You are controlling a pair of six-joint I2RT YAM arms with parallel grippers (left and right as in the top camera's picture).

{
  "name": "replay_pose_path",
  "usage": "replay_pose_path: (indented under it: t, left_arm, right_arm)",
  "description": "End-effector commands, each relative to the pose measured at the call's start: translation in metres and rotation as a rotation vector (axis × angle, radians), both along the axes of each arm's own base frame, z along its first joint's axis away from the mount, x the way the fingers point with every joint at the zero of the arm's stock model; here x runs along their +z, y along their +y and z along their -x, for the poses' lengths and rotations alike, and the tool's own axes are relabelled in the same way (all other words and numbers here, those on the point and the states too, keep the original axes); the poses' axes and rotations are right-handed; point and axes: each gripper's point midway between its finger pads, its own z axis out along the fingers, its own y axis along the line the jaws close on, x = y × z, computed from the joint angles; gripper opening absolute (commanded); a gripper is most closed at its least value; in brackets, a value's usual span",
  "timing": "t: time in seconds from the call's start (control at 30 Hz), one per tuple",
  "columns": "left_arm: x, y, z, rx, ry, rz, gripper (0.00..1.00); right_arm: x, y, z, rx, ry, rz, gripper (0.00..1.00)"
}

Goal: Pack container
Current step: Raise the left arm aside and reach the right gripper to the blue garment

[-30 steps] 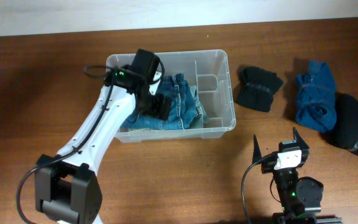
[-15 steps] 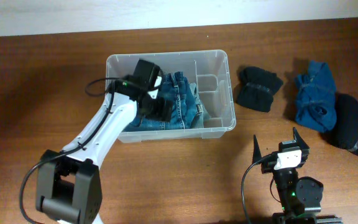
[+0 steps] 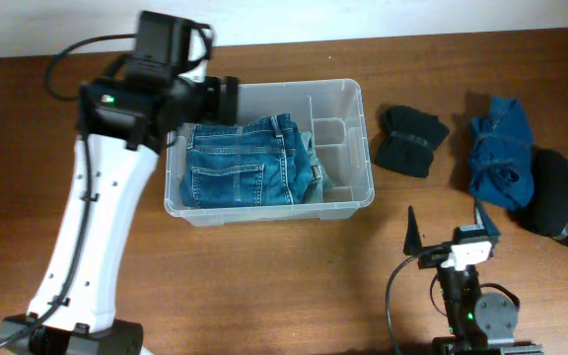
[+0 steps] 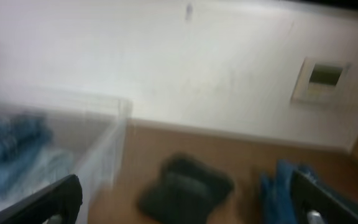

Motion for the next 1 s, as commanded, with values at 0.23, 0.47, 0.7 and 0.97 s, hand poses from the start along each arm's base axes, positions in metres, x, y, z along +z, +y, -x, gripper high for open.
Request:
replay_pose_path:
  t: [0.23,0.47,0.7,0.97]
  left_arm:
    - [-0.026,0.078,0.003,0.159,0.098,-0.047,0.99]
    - [-0.029,0.078,0.003,0.159,0.105,-0.048,0.99]
    - [-0.029,0.078,0.004,0.159,0.108,-0.049,0.99]
    - [-0.050,0.077,-0.005,0.159,0.154,-0.059,0.99]
  right_arm:
    - [0.123,-0.003,-0.024,-0.010,0.120,-0.105,0.98]
    - [0.131,-0.004,-0.107,-0.026,0.580,-0.112,0.98]
    - [0.052,-0.074,-0.148,-0.327,0.931,-0.052,0.98]
    - [-0.057,-0.155,-0.147,-0.448,1.192,-0.294,0.99]
